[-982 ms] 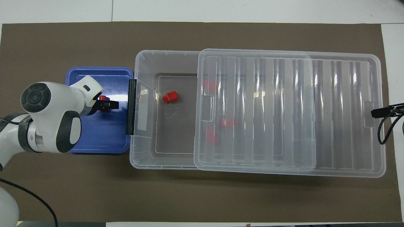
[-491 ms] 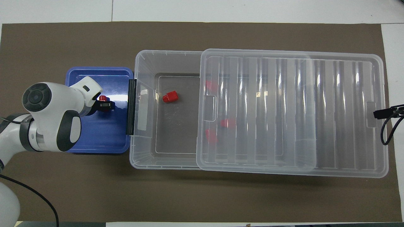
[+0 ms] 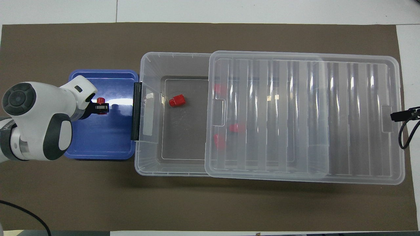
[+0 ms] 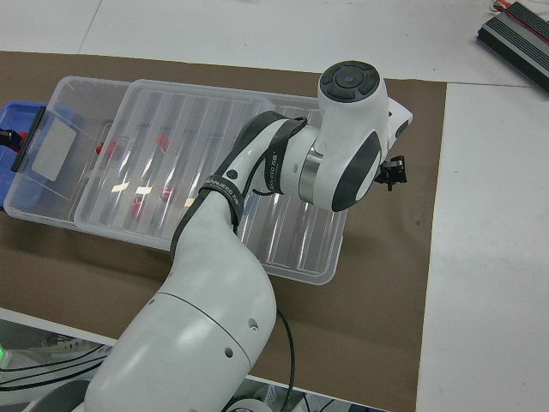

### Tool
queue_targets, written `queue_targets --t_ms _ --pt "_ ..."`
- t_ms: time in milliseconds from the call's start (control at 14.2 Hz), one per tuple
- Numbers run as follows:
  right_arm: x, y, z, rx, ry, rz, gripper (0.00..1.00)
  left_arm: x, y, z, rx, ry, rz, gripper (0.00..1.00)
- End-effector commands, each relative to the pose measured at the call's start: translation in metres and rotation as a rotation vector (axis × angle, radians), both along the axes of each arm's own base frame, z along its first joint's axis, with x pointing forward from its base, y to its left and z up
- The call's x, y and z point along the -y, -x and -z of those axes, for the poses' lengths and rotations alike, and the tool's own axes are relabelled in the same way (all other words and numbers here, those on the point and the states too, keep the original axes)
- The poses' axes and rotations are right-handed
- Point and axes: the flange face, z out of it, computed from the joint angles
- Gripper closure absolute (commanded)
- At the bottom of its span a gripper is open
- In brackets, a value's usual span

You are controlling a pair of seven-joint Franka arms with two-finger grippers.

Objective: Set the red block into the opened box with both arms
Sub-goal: 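Carry the red block over the opened box with the left gripper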

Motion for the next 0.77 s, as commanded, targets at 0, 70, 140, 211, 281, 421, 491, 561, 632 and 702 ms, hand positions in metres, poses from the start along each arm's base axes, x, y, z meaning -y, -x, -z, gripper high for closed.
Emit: queue_targets --t_ms 0,70,140,211,281,421,491,561,632,702 --pt "-0.029 -0.023 -0.057 -0.009 -0.012 -0.040 0.00 0.005 0.016 -0.066 -0.021 0.004 -0.001 1.00" --pt "-0.043 -0.024 -0.081 -0.013 -0.030 -0.018 0.00 0.007 0.021 -0.086 -0.031 0.001 0.005 1.00" --pt "-0.059 -0.023 -0.107 -0.024 -0.051 0.005 0.00 0.015 0.028 -0.108 -0.033 0.001 0.020 1.00" --pt "-0.074 -0.021 -0.129 -0.035 -0.067 0.018 0.00 0.025 0.035 -0.121 -0.043 -0.003 0.039 1.00" --pt "-0.085 -0.018 -0.145 -0.043 -0.079 0.031 0.00 0.040 0.038 -0.132 -0.047 -0.002 0.046 1.00" --pt "-0.102 -0.011 -0.150 -0.086 -0.086 0.044 0.00 0.087 0.048 -0.139 -0.039 0.006 0.032 1.00" --pt "-0.106 -0.004 -0.150 -0.112 -0.085 0.058 0.00 0.109 0.055 -0.139 -0.035 0.011 0.031 1.00" --pt "-0.107 0.000 -0.152 -0.130 -0.084 0.077 0.00 0.128 0.061 -0.139 -0.024 0.018 0.036 1.00" --pt "-0.109 0.001 -0.152 -0.131 -0.083 0.096 0.00 0.148 0.066 -0.136 -0.017 0.025 0.034 1.00" --pt "-0.116 0.000 -0.153 -0.130 -0.079 0.102 0.00 0.167 0.070 -0.134 -0.001 0.038 0.015 1.00"
